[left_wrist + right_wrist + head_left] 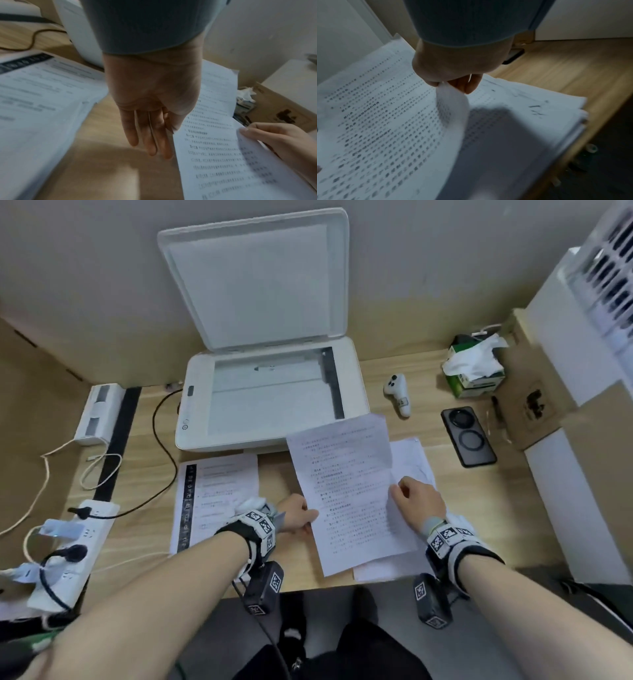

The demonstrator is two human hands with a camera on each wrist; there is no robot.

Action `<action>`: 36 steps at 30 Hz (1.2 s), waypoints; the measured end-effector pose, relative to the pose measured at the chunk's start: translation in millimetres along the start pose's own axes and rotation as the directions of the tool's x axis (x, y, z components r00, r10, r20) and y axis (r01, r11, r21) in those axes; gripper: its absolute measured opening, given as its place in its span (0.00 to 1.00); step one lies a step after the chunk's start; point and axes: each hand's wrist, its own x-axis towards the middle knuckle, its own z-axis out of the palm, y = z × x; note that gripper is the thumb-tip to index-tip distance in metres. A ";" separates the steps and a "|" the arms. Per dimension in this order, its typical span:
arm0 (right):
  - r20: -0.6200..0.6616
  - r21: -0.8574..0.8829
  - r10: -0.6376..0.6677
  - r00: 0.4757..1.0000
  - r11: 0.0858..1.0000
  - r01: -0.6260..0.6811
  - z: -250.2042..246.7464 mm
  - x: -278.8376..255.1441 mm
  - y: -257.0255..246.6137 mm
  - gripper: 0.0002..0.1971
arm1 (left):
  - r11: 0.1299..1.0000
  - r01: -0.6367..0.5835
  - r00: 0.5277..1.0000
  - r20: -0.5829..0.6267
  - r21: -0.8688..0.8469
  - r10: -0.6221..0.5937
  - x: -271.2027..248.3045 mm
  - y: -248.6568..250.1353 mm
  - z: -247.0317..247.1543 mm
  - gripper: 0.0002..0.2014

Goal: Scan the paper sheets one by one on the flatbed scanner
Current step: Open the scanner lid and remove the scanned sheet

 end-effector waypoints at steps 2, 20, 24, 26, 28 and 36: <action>-0.019 -0.025 0.035 0.999 0.999 -0.036 -1.0 -3.1 22.3 0.16 | 1.000 -0.007 1.000 0.013 0.012 0.007 1.6 10.6 20.7 0.16; -0.085 0.034 0.160 0.984 0.987 -0.158 10.3 2.4 90.2 0.09 | 0.993 0.097 0.962 -0.250 -0.062 -0.109 32.3 45.4 84.4 0.07; -0.071 0.023 0.161 0.984 0.987 -0.159 9.4 3.5 90.5 0.08 | 0.994 0.080 0.965 -0.244 -0.080 -0.097 36.6 43.8 85.5 0.06; -0.076 0.014 0.168 0.983 0.986 -0.167 7.9 3.8 87.9 0.07 | 0.994 0.077 0.965 -0.245 -0.080 -0.094 37.5 43.6 84.2 0.06; -0.107 0.009 0.168 0.980 0.986 -0.168 6.0 3.2 83.7 0.05 | 0.995 0.063 0.964 -0.253 -0.076 -0.081 36.7 43.9 80.5 0.06; -0.119 -0.097 0.025 0.993 0.995 -0.037 8.4 9.2 47.7 0.05 | 0.996 0.046 0.976 -0.211 -0.079 -0.062 34.6 18.8 52.8 0.21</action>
